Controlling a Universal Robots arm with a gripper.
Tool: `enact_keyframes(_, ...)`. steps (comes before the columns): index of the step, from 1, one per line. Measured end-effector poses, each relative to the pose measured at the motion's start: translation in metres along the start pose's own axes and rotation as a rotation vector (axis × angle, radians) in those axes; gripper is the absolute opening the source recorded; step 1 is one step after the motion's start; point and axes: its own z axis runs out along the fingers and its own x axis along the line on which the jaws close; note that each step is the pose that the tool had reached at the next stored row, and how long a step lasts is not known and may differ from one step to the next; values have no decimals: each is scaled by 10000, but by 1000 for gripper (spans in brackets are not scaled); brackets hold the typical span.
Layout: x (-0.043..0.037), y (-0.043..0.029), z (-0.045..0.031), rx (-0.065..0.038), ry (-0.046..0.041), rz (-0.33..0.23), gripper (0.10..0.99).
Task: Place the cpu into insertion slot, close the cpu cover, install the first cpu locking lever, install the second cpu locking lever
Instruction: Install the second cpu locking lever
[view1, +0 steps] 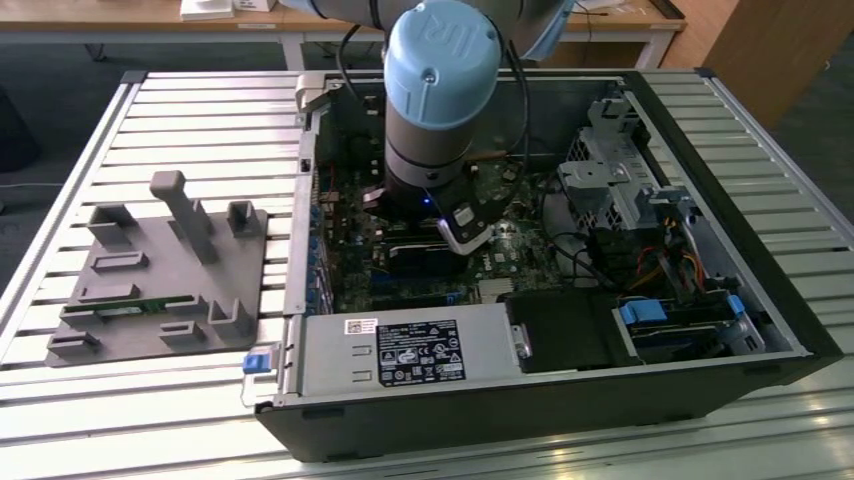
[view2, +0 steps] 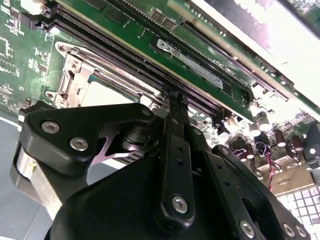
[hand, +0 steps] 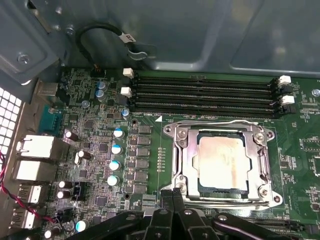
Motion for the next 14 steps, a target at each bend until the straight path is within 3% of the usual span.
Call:
enact_keyframes(10,30,4,40,-93,-1,-1,106)
enact_keyframes(14,31,13,23,-125,-8,-3,106)
